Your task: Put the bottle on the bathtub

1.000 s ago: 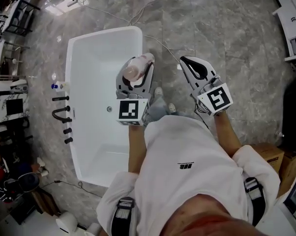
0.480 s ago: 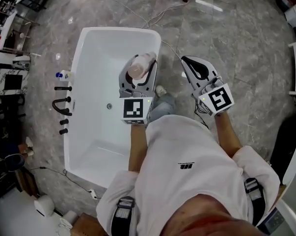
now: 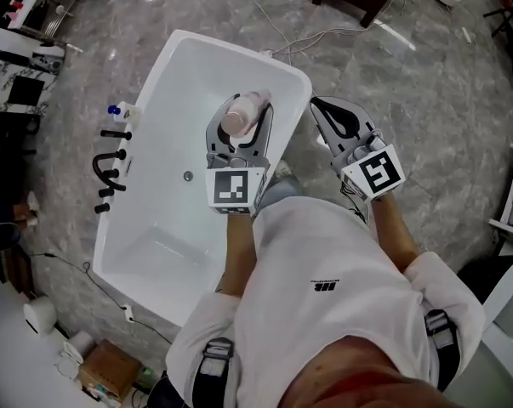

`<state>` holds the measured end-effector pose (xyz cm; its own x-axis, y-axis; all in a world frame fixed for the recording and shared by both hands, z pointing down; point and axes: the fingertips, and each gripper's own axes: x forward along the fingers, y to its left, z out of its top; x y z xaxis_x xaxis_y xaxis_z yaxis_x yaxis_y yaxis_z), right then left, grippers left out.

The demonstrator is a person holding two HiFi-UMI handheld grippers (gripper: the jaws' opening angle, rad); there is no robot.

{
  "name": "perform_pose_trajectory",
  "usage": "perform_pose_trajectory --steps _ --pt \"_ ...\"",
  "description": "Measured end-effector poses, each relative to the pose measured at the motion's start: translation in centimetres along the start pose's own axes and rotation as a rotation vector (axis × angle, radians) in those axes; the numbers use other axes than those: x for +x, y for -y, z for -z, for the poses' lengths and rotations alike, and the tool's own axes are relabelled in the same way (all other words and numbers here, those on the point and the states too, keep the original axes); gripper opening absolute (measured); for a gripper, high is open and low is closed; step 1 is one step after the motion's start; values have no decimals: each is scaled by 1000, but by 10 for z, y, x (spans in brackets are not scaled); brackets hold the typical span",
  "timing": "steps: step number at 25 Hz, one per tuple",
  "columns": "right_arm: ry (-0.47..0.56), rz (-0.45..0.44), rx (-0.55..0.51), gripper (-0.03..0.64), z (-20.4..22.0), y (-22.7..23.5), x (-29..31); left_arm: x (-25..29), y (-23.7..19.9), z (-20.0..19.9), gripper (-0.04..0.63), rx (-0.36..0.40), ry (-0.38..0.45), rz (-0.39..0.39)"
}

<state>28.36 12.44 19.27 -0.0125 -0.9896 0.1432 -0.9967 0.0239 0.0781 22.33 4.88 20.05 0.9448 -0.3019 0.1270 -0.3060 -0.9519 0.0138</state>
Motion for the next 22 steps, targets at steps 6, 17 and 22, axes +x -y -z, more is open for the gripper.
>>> perform_pose_trajectory --steps 6,17,22 --pt "-22 -109 -9 -5 3 -3 60 9 -50 3 222 -24 5 -91" --pt "-26 -384 -56 -5 -6 -40 157 -6 -141 18 222 -70 1 -351" --pt "-19 -528 -53 -5 -1 -49 190 -12 -171 26 222 -89 -6 -493"
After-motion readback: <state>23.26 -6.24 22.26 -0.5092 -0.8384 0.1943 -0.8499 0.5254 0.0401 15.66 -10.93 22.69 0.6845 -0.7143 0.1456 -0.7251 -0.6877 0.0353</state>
